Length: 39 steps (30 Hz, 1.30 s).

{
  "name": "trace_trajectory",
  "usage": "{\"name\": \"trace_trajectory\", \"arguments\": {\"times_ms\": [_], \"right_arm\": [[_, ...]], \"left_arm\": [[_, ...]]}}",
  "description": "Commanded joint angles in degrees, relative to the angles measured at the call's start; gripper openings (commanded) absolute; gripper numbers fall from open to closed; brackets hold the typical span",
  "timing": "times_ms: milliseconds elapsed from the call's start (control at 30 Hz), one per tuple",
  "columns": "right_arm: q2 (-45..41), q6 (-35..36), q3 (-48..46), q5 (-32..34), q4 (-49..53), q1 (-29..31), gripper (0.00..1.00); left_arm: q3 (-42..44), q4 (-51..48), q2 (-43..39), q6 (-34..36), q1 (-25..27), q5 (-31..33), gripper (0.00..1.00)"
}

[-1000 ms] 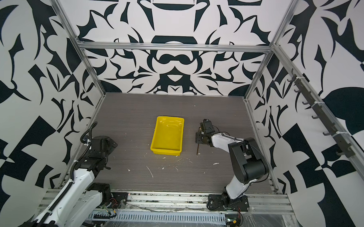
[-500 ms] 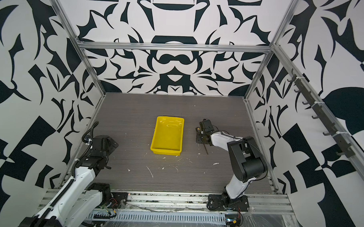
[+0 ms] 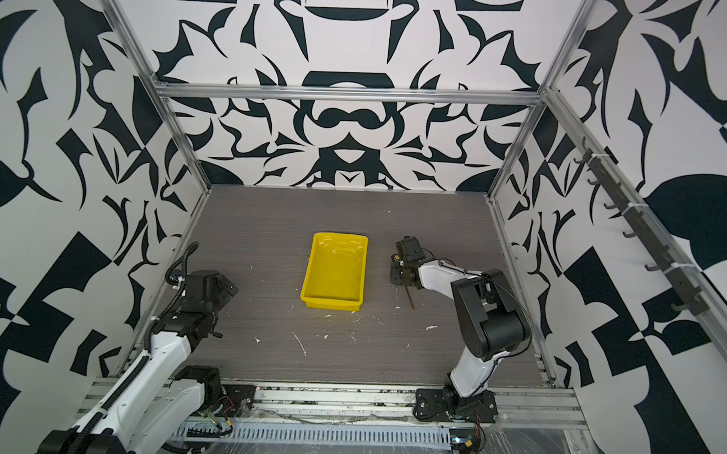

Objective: Put the screwdriver in the bin
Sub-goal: 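Lower the right gripper and close it on the screwdriver handle, then lift the screwdriver with the right gripper and carry it over the yellow tray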

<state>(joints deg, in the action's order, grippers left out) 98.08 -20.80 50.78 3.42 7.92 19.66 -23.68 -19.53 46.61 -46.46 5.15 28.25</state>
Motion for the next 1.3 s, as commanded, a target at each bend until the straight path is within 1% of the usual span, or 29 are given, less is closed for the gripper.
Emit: {"name": "trace_trajectory", "arguments": {"times_ms": [0,100,433,567,633,800,967,1033,1133,1200,1267], "right_arm": [[0.7,0.3,2.1,1.4,1.9,0.7,0.24],[0.8,0.4,2.1,1.7,2.0,1.0,0.19],[2.4,1.0,3.9,4.2,3.8,3.1,0.11],[3.2,0.8,4.8,7.1,4.7,4.2,0.1],[3.2,0.9,4.9,10.3,5.1,5.1,0.09],[1.2,-0.4,3.8,12.5,6.0,5.7,0.07],[-1.7,-3.4,6.6,13.7,12.9,6.3,0.03],[-4.8,-4.1,8.0,17.0,16.1,9.1,0.03],[-10.0,-5.1,10.5,23.5,20.6,16.1,0.06],[-12.7,-7.5,11.9,24.2,22.0,19.7,0.07],[-14.5,-11.7,13.2,21.9,21.7,22.2,0.07]], "left_arm": [[-1.4,-0.2,-0.1,-0.1,-0.1,0.2,0.99],[-1.5,-0.2,0.3,-0.2,-0.1,0.4,0.99],[-1.4,-0.5,0.0,-0.5,-0.1,-0.2,0.99],[-1.4,-0.4,0.1,-0.5,-0.1,-0.2,0.99],[-1.4,-0.4,0.1,-0.4,-0.1,-0.3,0.99],[-1.3,-0.4,-0.2,-0.2,-0.1,-1.1,0.99],[-1.0,0.5,-0.1,0.1,-0.1,-1.7,0.99],[-1.1,0.6,0.1,0.3,-0.1,-2.0,1.0],[-1.2,1.0,0.7,0.3,-0.1,-1.9,0.99],[-1.6,0.7,1.3,0.2,-0.1,-2.0,0.99],[-1.8,0.4,1.8,0.2,-0.1,-2.1,1.0]]}}
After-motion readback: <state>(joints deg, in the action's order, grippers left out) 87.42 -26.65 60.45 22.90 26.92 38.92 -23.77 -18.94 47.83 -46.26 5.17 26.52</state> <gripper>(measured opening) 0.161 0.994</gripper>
